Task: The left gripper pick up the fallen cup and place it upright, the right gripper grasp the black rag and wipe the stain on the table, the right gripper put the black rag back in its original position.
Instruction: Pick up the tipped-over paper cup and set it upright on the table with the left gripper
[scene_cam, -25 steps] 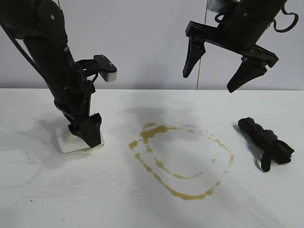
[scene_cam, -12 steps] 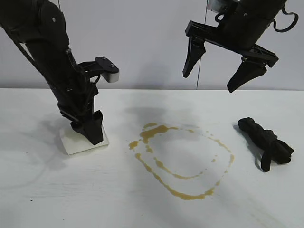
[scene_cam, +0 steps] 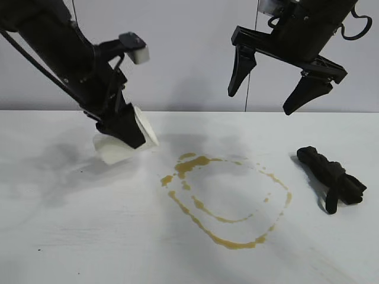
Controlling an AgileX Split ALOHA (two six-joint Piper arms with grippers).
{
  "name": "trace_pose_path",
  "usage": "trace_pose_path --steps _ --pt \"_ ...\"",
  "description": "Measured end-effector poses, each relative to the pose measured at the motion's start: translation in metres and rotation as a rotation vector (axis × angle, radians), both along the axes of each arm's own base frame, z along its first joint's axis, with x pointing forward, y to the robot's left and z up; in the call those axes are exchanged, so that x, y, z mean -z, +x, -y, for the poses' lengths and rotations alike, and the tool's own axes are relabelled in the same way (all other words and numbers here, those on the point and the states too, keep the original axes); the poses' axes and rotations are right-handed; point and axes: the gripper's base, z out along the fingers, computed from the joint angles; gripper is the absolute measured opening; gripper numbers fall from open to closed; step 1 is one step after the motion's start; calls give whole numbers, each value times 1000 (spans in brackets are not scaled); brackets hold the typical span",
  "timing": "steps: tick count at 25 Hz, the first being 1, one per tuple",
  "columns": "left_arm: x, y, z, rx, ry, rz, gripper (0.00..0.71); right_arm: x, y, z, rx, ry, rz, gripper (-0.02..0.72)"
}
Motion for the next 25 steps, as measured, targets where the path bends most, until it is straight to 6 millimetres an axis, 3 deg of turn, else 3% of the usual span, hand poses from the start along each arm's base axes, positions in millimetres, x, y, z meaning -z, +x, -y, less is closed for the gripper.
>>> trace_pose_path --steps 5,12,19,25 --pt "-11 -3 -24 31 -239 -16 486 0 0 0 0 0 1 662" --pt "-1 -13 -47 56 -558 89 486 0 0 0 1 2 2 662" --pt "32 -34 -59 41 -599 177 486 0 1 0 4 3 13 662" --pt "65 -46 -67 50 -593 131 486 -1 2 0 7 4 25 662"
